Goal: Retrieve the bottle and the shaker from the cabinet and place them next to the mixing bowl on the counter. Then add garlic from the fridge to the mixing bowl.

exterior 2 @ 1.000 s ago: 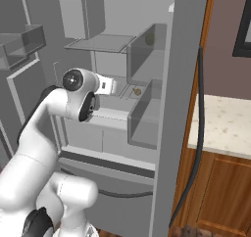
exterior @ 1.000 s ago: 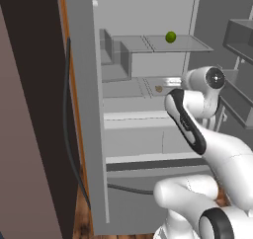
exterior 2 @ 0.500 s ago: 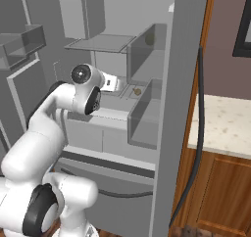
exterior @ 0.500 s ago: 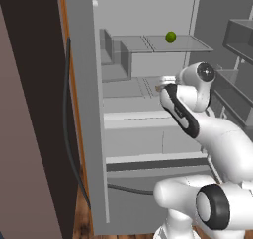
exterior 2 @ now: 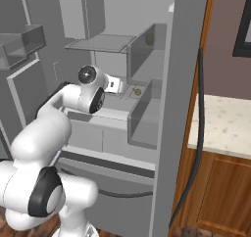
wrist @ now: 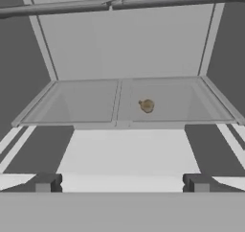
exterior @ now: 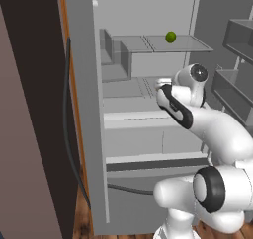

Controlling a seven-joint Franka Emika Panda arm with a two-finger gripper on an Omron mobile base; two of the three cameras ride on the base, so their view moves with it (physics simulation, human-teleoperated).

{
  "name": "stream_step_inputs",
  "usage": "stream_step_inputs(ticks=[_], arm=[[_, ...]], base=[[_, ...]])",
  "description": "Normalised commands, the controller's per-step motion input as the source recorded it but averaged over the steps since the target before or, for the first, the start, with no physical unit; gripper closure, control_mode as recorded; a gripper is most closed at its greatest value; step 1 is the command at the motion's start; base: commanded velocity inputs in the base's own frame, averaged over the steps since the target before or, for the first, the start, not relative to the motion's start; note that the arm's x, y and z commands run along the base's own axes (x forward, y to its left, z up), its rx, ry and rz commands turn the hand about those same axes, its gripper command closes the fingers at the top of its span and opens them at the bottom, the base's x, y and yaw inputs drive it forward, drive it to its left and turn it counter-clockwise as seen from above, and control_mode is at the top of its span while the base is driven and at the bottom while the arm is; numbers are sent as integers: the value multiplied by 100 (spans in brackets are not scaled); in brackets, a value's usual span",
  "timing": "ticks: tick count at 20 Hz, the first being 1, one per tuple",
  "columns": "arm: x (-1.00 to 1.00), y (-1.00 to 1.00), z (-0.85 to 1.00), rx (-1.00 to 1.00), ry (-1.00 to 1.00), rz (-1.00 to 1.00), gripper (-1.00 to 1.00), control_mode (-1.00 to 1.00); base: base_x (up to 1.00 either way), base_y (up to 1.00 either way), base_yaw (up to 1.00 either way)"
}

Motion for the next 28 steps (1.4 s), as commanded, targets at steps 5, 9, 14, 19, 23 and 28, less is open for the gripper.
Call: stream_step_inputs(ticks=[5,9,14,19,23,28], arm=[[25,-22,-1,0,0,0,-100,-100],[21,-27,-3,0,1,0,-100,-100],[19,-20,-10,0,0,0,-100,-100],[22,-14,-17,0,3,0,-100,-100],[27,-10,-24,0,4,0,-100,-100],[36,-2,-23,0,2,0,-100,-100]], base=[[0,0,0],[0,0,0],[0,0,0],[0,0,0],[0,0,0],[0,0,0]])
